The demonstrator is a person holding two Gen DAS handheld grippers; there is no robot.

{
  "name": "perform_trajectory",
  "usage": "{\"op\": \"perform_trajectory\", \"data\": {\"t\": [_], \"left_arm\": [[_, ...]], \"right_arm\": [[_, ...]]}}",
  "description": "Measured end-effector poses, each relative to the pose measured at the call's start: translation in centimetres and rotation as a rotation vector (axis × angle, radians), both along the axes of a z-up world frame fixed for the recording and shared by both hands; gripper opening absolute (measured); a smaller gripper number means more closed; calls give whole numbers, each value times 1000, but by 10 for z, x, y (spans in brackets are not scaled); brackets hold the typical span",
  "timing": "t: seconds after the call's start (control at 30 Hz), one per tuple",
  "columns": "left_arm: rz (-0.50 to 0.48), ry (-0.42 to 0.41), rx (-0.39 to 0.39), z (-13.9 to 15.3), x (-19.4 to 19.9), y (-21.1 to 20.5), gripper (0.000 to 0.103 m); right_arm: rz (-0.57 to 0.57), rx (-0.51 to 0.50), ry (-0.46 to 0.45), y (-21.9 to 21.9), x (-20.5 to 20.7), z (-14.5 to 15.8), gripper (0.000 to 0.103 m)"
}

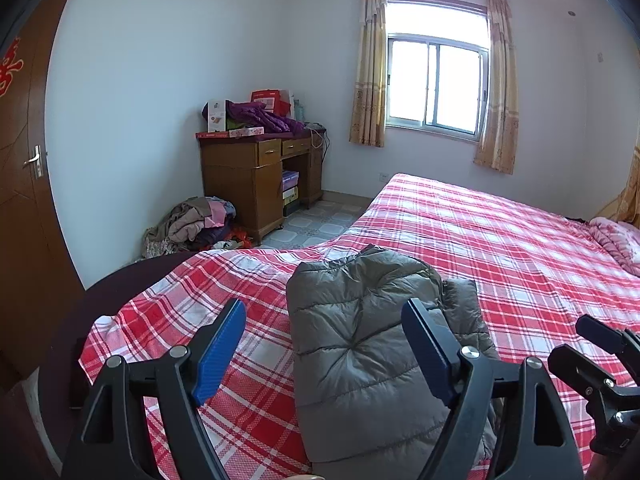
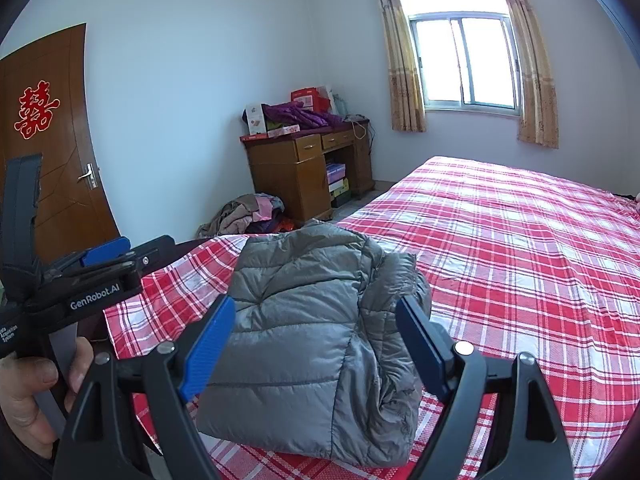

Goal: Fold large clothes

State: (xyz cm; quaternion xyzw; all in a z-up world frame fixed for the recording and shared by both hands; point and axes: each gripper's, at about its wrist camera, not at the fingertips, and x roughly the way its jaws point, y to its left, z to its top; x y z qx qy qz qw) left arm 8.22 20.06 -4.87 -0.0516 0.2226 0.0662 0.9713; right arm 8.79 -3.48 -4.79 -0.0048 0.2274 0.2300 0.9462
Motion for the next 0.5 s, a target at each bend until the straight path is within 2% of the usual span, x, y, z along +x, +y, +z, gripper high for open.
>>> {"op": "perform_trajectory", "data": {"t": [0.5], "left_arm": [[-4, 5, 67, -5, 2, -11, 82]], "right_arm": [[6, -6, 9, 0, 1, -3, 85]]}}
